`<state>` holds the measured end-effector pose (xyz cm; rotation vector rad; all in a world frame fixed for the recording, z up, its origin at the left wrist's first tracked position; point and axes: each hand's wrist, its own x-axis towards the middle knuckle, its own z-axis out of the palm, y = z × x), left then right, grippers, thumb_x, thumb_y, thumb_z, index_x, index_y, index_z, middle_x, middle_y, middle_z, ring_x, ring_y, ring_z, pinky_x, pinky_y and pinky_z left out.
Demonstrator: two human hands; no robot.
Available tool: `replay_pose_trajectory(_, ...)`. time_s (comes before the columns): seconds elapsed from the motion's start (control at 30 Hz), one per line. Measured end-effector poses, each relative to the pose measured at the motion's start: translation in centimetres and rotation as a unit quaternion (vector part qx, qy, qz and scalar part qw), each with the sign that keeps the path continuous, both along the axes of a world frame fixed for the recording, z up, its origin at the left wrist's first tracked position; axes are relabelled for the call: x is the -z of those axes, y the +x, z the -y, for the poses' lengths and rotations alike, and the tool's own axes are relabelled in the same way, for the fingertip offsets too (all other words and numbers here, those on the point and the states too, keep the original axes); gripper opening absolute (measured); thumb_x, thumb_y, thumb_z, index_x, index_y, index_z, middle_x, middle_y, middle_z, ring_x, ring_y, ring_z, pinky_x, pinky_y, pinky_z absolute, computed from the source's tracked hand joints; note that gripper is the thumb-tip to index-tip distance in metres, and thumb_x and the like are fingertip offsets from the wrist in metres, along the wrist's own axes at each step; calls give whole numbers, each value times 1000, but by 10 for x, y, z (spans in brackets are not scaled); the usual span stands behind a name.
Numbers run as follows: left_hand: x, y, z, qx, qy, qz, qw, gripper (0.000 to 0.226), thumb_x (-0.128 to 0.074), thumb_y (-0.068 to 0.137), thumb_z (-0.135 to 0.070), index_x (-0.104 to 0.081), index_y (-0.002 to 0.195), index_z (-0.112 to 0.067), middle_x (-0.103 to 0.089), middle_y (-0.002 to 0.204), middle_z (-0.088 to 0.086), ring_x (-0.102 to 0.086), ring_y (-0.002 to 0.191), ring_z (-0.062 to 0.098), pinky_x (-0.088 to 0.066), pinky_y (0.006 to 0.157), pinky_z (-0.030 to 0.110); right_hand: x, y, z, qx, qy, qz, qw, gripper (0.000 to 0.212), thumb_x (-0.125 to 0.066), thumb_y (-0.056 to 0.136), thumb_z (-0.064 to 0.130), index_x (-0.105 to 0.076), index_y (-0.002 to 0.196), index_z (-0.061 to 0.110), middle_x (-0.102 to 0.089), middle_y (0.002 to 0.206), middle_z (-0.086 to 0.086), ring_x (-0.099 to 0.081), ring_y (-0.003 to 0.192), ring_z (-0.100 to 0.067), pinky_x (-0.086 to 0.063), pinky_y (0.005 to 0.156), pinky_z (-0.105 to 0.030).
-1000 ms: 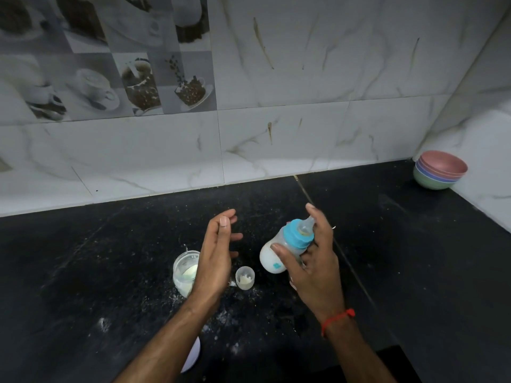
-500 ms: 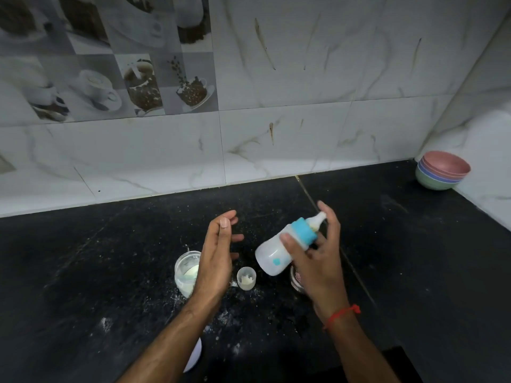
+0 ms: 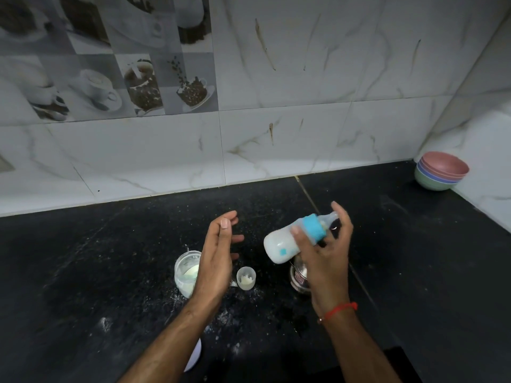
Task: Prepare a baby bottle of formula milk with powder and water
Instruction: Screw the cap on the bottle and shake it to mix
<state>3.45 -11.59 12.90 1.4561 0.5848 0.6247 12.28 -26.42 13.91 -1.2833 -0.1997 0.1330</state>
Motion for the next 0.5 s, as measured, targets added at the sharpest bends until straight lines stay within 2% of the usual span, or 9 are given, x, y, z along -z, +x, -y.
replay_pose_trajectory(0.03,0,0,0,1,0,1,1000,40,-33,98,-57,-59,126,-44,-63,135,-15,-68,111,14,-56,89,41,-2,3,0,17,78,-99,992,69,-75,92,13,-40,147,38,-60,135,-8,-69,113,-22,-64,79,-36)
replay_pose_trajectory(0.1,-1,-1,0,2,0,1,1000,40,-33,98,-57,-59,126,-44,-63,135,-16,-68,111,13,-56,89,40,-4,12,1,10,238,-280,930,52,-66,99,23,-46,146,17,-61,139,-18,-68,115,-32,-66,78,-43)
replay_pose_trajectory(0.17,-1,0,1,4,0,0,1000,40,-33,98,-57,-58,126,-44,-63,135,-16,-68,111,13,-56,88,39,-4,19,5,-7,320,-366,874,48,-64,100,31,-55,138,3,-61,139,-25,-66,119,-38,-62,86,-47)
replay_pose_trajectory(0.23,-2,0,0,4,-1,1,1000,41,-33,97,-57,-58,126,-44,-63,135,-16,-68,110,13,-56,86,38,-3,21,8,-1,326,-373,868,50,-64,99,32,-56,137,1,-63,137,-27,-63,123,-41,-61,87,-49)
replay_pose_trajectory(0.33,-2,0,0,6,0,0,1000,42,-33,97,-58,-58,128,-43,-62,135,-15,-68,111,13,-56,88,40,-1,20,8,10,309,-352,883,54,-67,98,31,-52,141,4,-63,137,-25,-64,123,-40,-64,83,-48)
replay_pose_trajectory(0.43,-1,1,2,9,-1,-1,1000,43,-33,97,-58,-58,129,-42,-62,136,-15,-68,111,13,-56,91,42,0,18,8,56,220,-260,939,60,-68,97,25,-37,148,21,-62,133,-13,-70,114,-31,-65,76,-42)
replay_pose_trajectory(0.5,-1,2,2,10,0,-2,1000,43,-33,97,-58,-58,129,-42,-62,136,-15,-68,112,14,-56,92,43,-6,14,7,87,166,-179,966,68,-72,94,17,-32,147,31,-60,131,-7,-72,110,-23,-64,79,-40)
